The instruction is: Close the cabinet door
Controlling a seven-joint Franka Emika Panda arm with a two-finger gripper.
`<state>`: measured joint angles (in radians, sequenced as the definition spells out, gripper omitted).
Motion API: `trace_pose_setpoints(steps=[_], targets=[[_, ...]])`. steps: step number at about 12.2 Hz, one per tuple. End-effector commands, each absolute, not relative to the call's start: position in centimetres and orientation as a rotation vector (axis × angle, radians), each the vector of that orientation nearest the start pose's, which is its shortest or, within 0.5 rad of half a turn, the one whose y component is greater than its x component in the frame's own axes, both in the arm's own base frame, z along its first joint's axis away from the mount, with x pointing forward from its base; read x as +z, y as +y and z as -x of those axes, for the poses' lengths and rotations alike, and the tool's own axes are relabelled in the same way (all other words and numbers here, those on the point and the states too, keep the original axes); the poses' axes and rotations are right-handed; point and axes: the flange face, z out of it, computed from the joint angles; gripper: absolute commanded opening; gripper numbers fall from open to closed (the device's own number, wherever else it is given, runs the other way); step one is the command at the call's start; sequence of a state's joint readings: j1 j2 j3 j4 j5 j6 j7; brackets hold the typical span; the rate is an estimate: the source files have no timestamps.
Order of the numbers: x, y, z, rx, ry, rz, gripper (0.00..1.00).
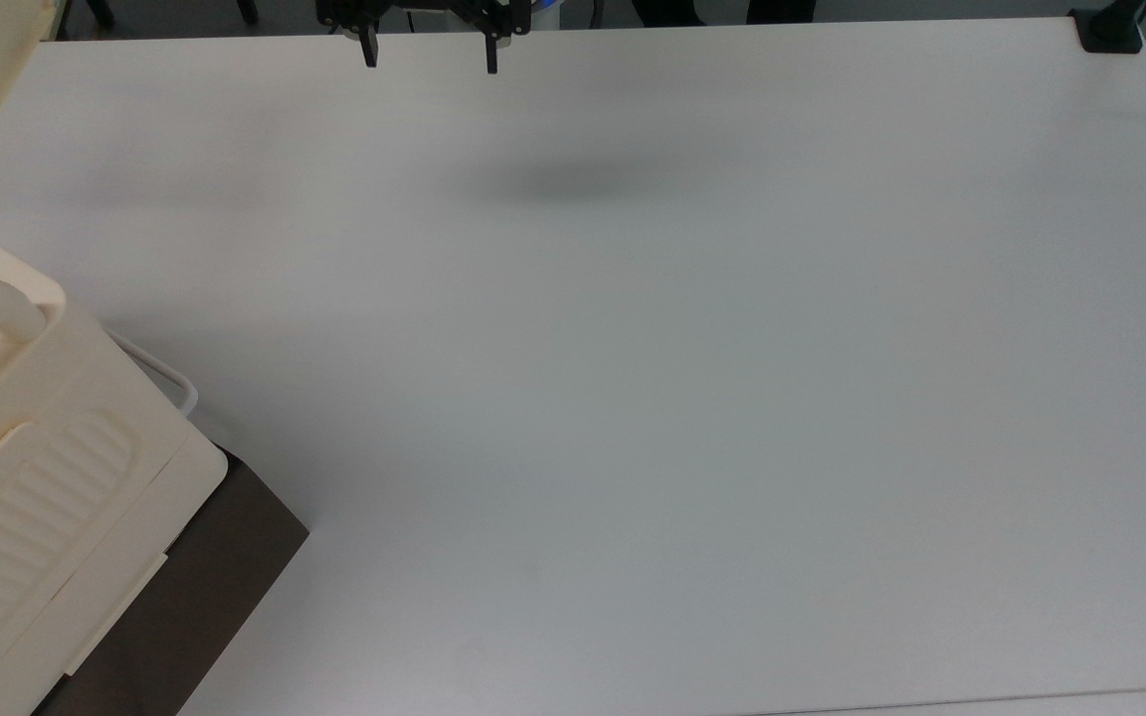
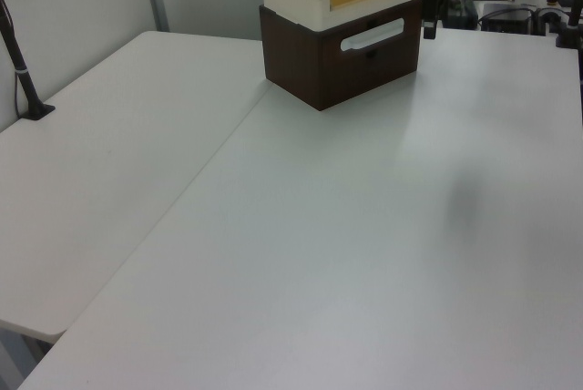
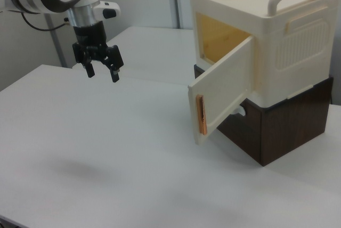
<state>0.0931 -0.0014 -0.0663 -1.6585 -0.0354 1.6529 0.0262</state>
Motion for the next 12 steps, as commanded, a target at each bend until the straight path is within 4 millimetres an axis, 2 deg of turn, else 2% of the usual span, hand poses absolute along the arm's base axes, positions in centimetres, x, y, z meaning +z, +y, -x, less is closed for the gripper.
trace_pose_setpoints(steps=[1,7,8,9,10,11,12], targets=[[58.53,1.69,-56.22,0.032,-0.004,3.175,1.0],[58.45,1.69,-56.27,0.035,-0.012,3.175,1.0],[58.44,1.61,-56.27,0.035,-0.012,3.175,0.96],[58.46,1.61,-56.29,0.032,-0.014,3.175,0.64],[58.47,1.52,-56.31,0.03,-0.024,3.175,0.28],[58.51,1.44,-56.36,0.023,-0.026,3.175,0.06],[58.58,1.37,-56.44,0.011,-0.022,3.173,0.0]])
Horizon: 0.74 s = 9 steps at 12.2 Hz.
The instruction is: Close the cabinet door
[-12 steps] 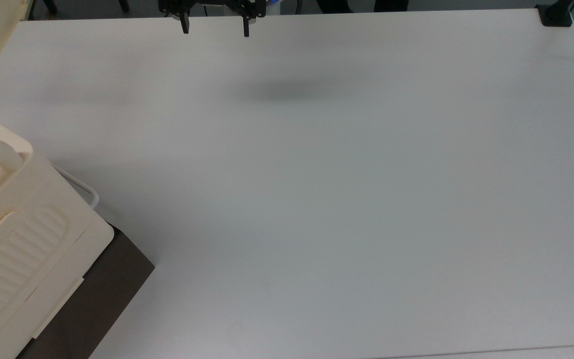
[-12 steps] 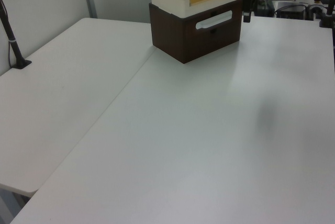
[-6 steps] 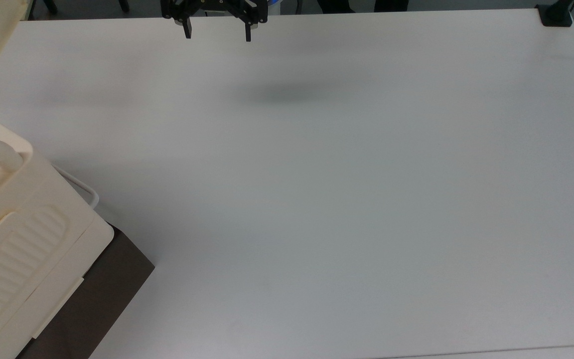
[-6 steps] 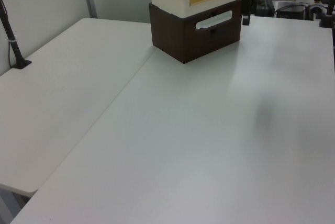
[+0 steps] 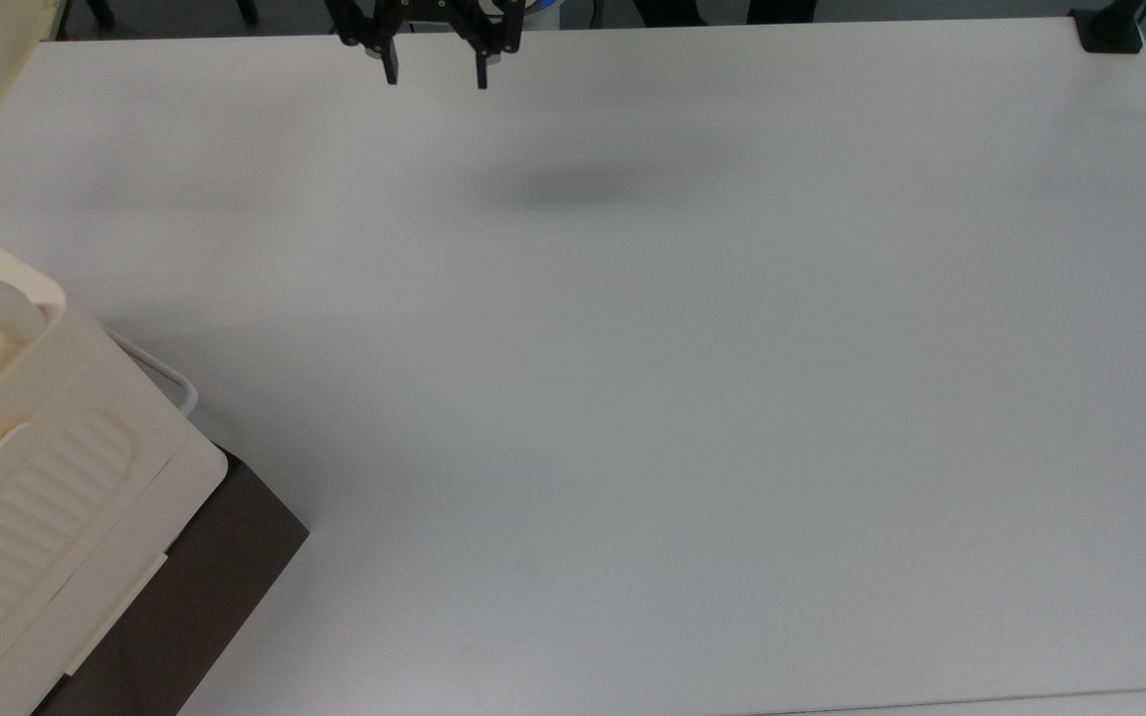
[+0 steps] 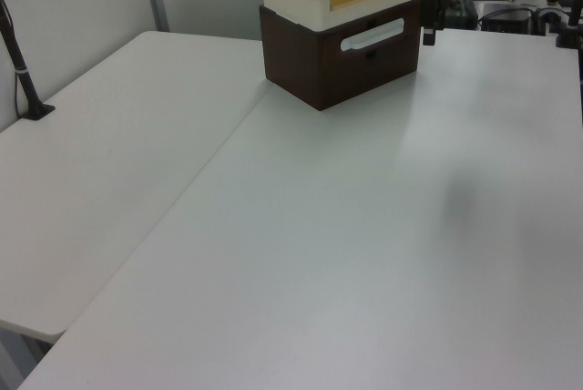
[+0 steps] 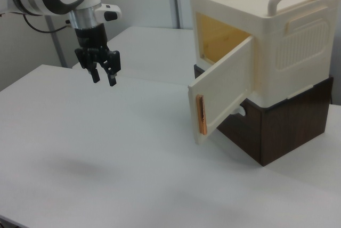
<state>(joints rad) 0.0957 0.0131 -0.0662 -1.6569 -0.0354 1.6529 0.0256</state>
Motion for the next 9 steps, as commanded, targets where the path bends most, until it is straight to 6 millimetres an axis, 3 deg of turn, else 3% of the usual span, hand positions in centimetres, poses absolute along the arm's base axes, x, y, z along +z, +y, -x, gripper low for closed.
trace_pose_setpoints(steps=[1,3,6,9], targets=[[58.7,1.2,-56.5,0.004,-0.016,3.172,0.0],[59.2,0.6,-56.6,-0.01,0.004,3.169,0.0],[64.0,-2.3,-56.9,-0.167,0.088,3.159,0.0],[68.8,-8.3,-56.1,-0.325,0.261,3.147,0.0]])
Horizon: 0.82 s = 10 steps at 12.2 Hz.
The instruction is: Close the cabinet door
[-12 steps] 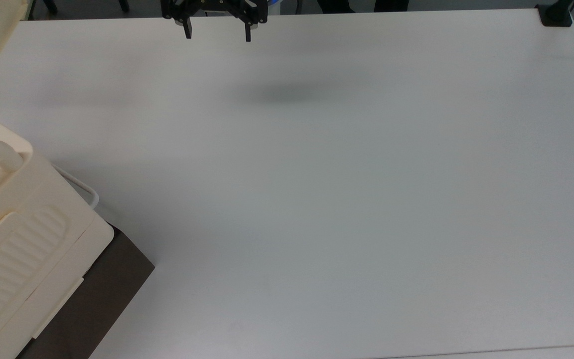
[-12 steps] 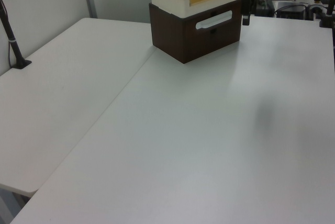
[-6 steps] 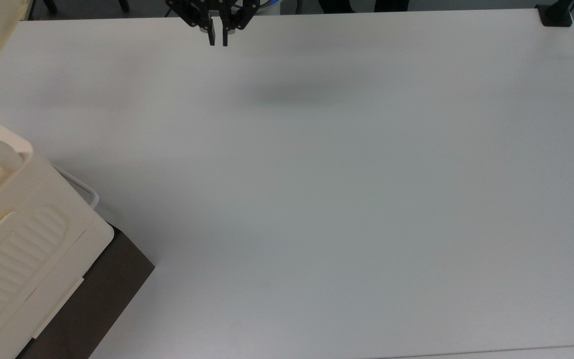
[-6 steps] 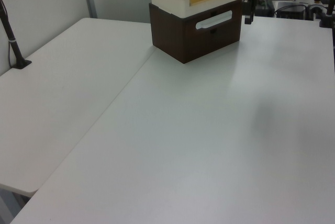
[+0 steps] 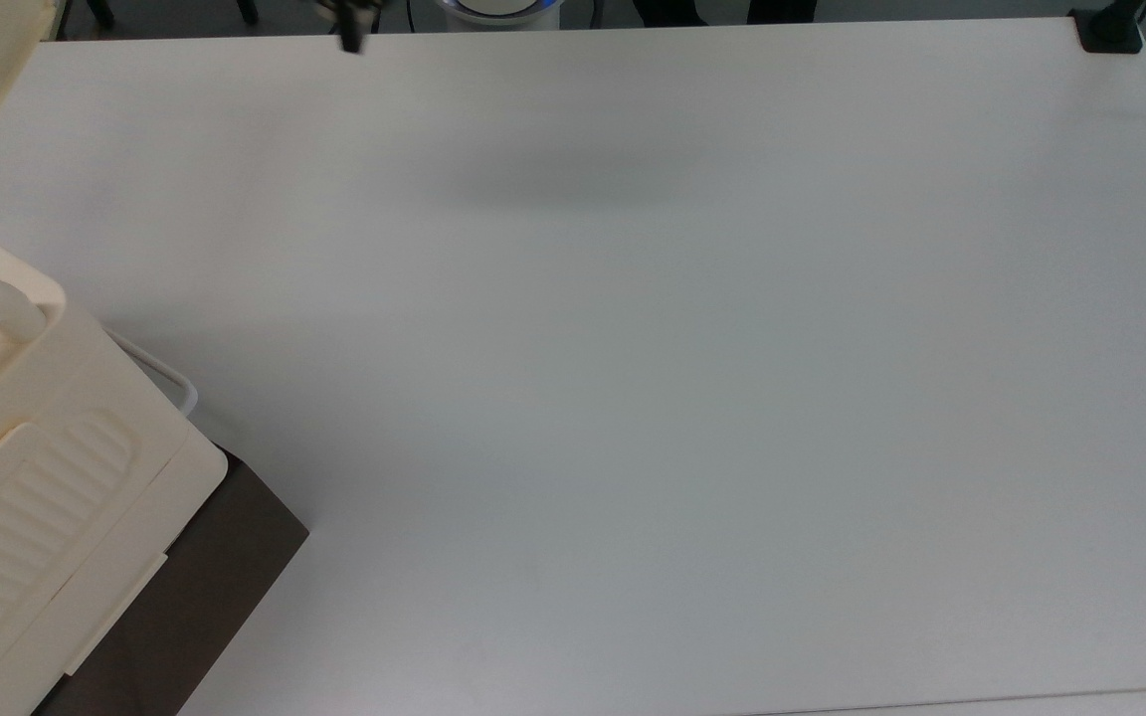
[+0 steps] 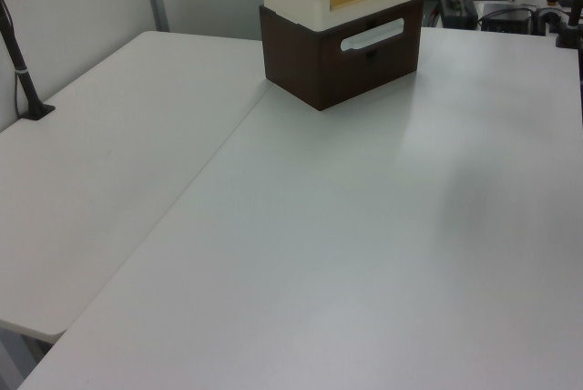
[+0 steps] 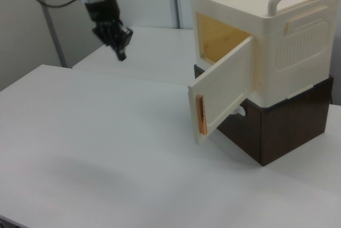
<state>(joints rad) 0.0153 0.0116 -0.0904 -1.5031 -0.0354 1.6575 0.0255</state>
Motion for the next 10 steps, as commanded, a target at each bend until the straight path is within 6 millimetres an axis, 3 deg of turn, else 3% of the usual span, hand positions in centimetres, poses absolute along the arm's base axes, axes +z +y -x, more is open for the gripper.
trace_pose_setpoints(steps=[1,4,10], targets=[[70.6,-10.4,-55.5,-0.383,0.322,3.142,0.0],[73.6,-17.0,-53.7,-0.531,0.453,3.101,0.0],[74.3,-30.9,-49.0,-0.737,0.562,3.139,0.0]])
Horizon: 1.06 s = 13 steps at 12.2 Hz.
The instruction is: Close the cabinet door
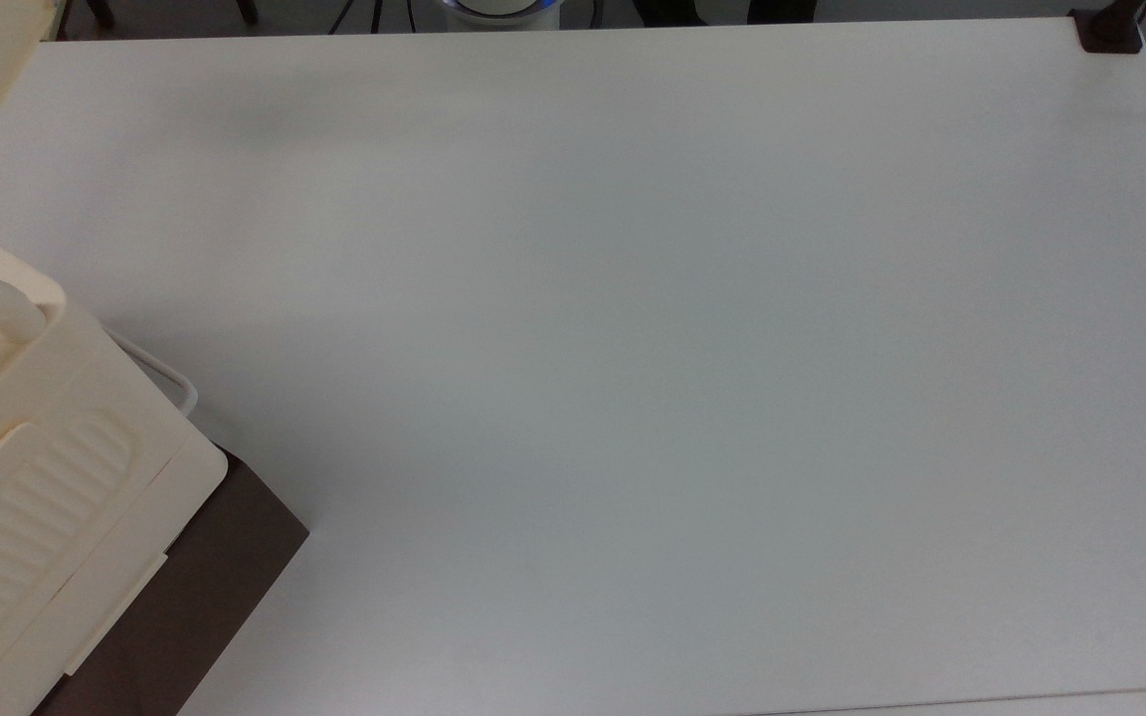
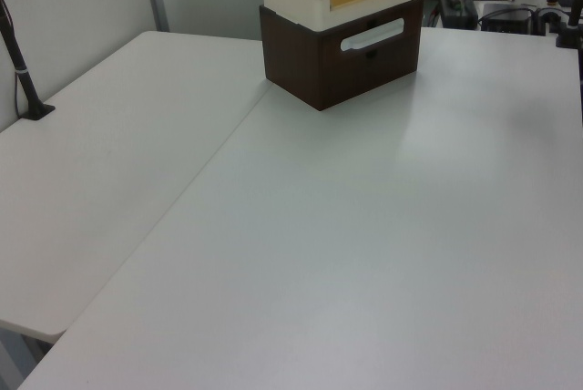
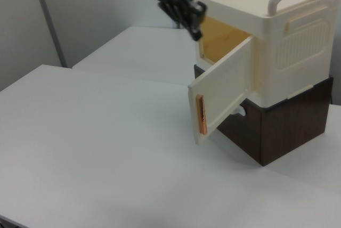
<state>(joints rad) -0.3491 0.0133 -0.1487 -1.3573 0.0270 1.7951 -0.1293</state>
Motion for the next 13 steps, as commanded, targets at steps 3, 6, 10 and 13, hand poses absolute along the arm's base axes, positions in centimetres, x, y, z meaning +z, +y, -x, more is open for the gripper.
trace_pose_setpoints(steps=[3,6,10,13], targets=[[72.8,-35.2,-47.3,-0.711,0.477,3.171,0.0],[70.6,-36.6,-46.8,-0.627,0.367,3.211,0.0],[67.7,-33.9,-49.2,-0.54,0.299,3.13,0.0],[67.2,-27.3,-54.6,-0.638,0.342,2.93,0.0]])
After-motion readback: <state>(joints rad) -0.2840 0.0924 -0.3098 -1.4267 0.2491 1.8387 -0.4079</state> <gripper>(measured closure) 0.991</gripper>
